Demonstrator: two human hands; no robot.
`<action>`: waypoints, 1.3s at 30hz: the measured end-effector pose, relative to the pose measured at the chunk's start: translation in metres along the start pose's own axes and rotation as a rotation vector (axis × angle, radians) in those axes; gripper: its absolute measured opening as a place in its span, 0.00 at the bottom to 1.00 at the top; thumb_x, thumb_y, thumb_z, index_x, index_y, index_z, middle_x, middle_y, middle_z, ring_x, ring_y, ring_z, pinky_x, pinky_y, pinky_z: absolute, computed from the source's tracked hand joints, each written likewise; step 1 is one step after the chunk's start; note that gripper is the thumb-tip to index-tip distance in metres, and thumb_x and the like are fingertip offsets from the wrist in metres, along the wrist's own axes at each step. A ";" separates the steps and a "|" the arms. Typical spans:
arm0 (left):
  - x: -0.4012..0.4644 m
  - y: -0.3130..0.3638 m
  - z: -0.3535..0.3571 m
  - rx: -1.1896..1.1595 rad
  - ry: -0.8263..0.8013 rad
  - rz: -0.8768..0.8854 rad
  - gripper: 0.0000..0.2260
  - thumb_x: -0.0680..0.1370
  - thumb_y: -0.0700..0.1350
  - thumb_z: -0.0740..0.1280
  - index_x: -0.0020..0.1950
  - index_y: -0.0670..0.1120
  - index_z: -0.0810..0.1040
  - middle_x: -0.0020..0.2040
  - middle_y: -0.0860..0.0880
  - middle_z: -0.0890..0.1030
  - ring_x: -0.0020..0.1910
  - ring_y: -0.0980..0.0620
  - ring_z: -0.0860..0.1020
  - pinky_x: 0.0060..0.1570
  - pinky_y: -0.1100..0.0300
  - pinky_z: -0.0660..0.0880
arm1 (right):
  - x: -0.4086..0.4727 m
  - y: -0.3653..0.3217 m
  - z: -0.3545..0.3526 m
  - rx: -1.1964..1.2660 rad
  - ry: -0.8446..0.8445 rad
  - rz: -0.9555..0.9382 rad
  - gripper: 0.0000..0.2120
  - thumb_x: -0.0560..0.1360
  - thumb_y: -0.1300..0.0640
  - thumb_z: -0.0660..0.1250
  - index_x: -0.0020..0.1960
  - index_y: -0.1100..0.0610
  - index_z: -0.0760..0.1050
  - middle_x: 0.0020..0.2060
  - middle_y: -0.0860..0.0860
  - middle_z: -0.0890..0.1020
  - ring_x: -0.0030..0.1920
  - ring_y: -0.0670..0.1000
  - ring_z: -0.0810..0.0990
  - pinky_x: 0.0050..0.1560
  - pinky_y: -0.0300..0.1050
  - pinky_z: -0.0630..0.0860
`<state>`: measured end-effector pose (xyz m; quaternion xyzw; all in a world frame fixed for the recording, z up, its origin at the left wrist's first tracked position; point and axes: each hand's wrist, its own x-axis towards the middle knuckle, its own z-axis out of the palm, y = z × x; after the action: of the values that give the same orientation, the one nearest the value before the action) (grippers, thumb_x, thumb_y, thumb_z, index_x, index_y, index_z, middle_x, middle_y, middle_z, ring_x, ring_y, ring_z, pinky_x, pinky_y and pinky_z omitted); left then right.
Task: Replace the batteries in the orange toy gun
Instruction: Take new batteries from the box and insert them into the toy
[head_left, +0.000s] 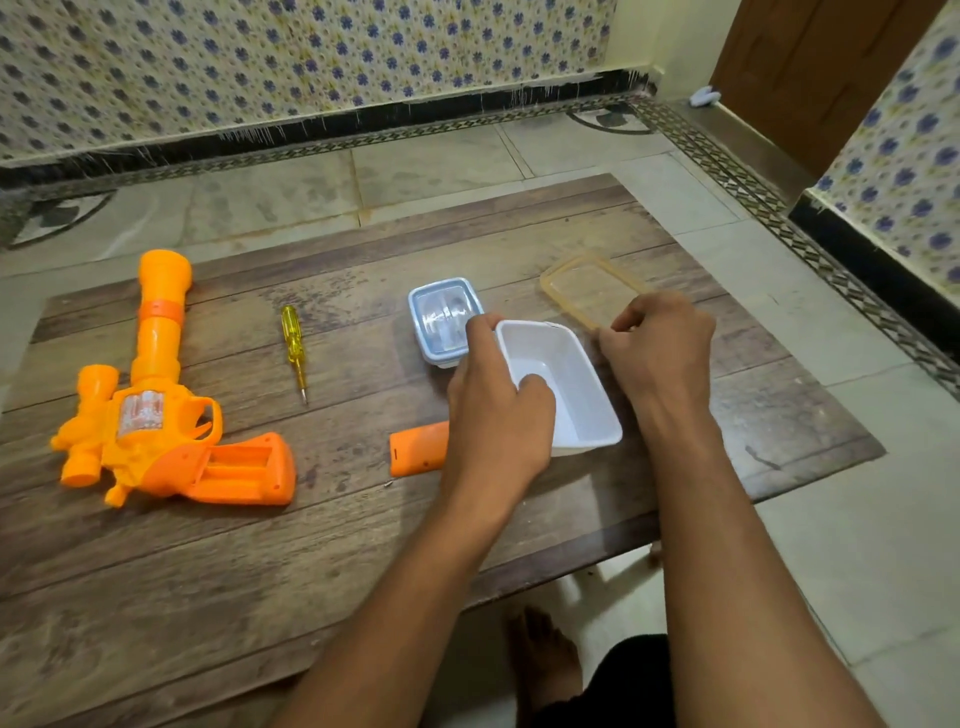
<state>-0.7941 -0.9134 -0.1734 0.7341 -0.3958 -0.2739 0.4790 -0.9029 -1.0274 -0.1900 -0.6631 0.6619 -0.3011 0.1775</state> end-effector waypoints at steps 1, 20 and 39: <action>-0.001 0.001 0.003 0.031 0.005 0.016 0.19 0.76 0.36 0.61 0.64 0.52 0.68 0.56 0.48 0.79 0.51 0.48 0.76 0.44 0.60 0.66 | 0.000 0.002 0.000 0.008 -0.002 0.003 0.04 0.71 0.61 0.71 0.38 0.56 0.83 0.34 0.52 0.83 0.36 0.51 0.81 0.38 0.42 0.76; -0.004 0.012 0.004 0.403 0.208 0.100 0.13 0.80 0.47 0.63 0.62 0.42 0.76 0.52 0.45 0.80 0.52 0.43 0.78 0.49 0.56 0.69 | -0.011 -0.014 -0.026 0.363 0.044 -0.069 0.13 0.77 0.63 0.62 0.47 0.59 0.86 0.37 0.48 0.84 0.39 0.42 0.80 0.38 0.24 0.71; 0.005 -0.052 -0.153 0.332 0.716 -0.043 0.05 0.75 0.43 0.65 0.44 0.46 0.81 0.43 0.43 0.84 0.48 0.40 0.80 0.47 0.53 0.72 | -0.110 -0.129 0.052 0.692 -0.653 -0.180 0.06 0.81 0.65 0.65 0.49 0.60 0.80 0.37 0.53 0.85 0.31 0.48 0.77 0.31 0.37 0.70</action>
<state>-0.6555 -0.8313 -0.1621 0.8588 -0.2272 0.0570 0.4556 -0.7641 -0.9197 -0.1654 -0.6795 0.3727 -0.2940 0.5594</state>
